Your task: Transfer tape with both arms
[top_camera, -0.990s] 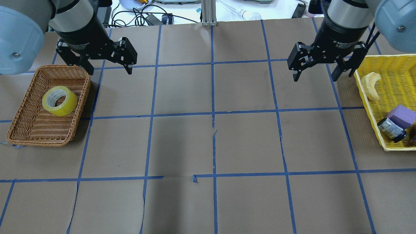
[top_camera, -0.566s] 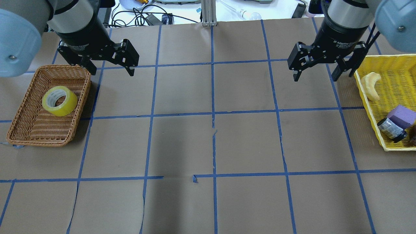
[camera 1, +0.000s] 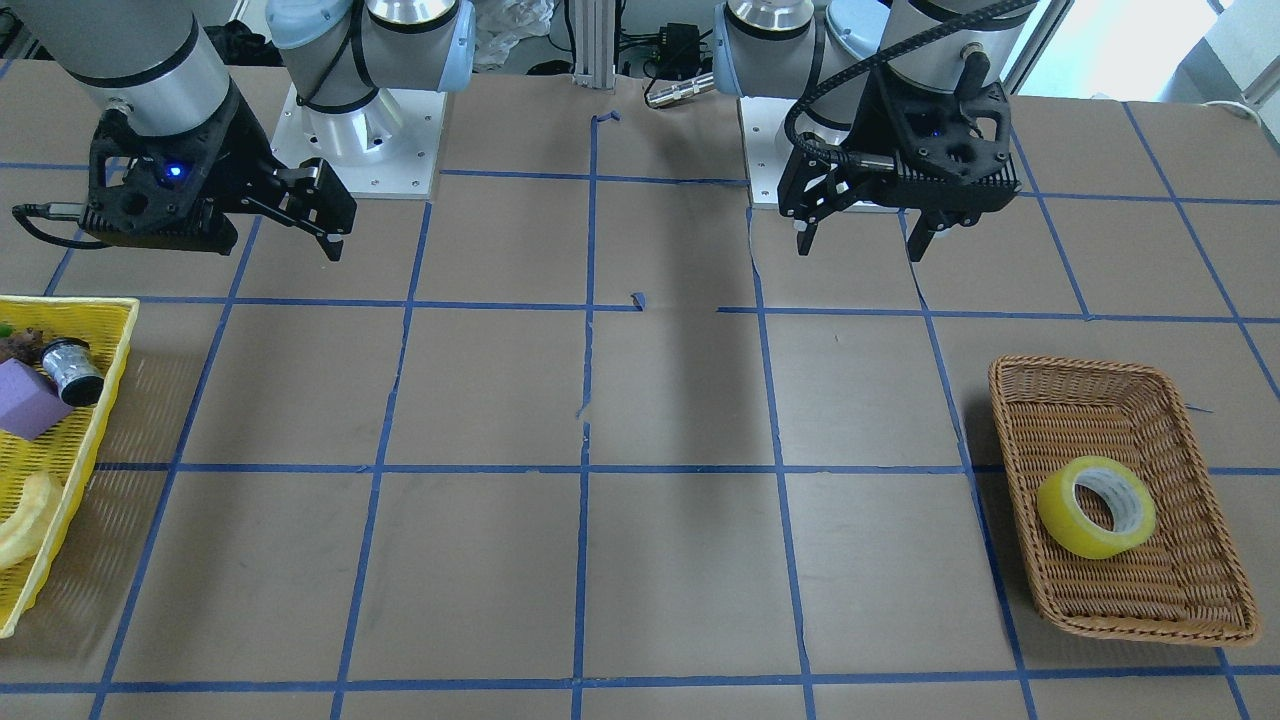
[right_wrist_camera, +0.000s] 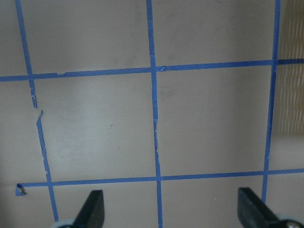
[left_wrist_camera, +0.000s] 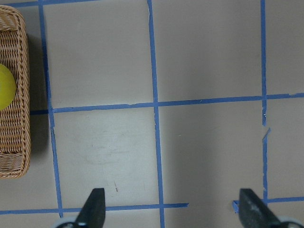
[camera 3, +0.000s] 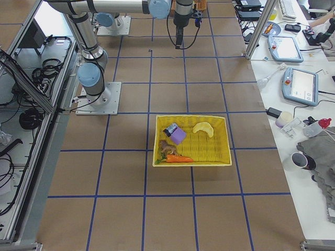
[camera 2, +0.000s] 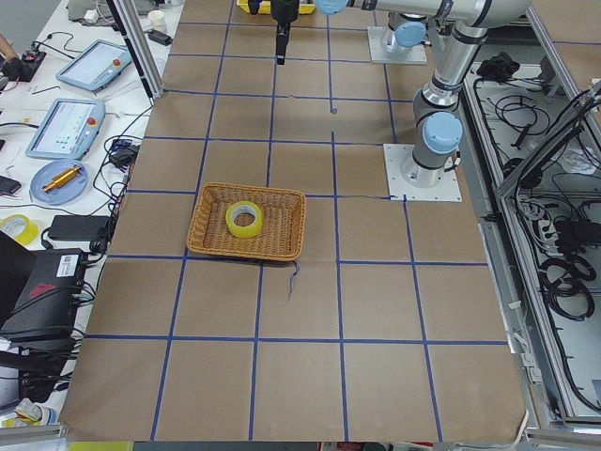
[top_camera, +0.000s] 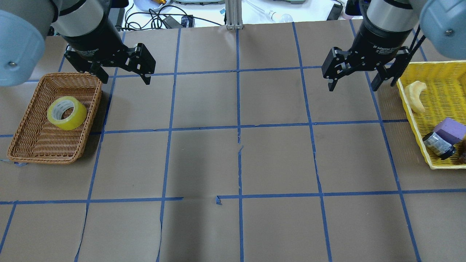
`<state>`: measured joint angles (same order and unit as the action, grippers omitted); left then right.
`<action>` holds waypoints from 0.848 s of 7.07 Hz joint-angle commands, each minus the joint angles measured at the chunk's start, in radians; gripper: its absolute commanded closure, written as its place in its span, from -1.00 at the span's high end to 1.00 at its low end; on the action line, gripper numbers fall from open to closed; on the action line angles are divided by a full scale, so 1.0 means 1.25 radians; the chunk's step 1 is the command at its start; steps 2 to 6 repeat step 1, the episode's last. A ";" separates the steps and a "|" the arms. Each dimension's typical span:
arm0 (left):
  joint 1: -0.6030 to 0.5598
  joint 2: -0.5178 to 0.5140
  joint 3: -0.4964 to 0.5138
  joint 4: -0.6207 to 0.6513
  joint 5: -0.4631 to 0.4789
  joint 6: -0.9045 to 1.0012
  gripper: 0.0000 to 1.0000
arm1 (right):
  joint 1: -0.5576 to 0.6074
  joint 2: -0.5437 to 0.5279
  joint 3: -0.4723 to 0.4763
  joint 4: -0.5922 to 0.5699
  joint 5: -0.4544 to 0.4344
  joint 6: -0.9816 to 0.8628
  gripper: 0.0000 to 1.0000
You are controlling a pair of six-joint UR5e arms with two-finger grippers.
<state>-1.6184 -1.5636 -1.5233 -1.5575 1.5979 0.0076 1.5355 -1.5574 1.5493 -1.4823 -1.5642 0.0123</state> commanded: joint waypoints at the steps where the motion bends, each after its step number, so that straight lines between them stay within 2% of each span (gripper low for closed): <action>1: 0.000 0.000 0.000 0.000 -0.002 0.000 1.00 | 0.000 -0.001 0.000 0.000 0.000 0.000 1.00; 6: 0.000 0.000 0.000 0.000 -0.002 0.000 1.00 | 0.000 -0.001 0.000 0.000 0.000 0.000 1.00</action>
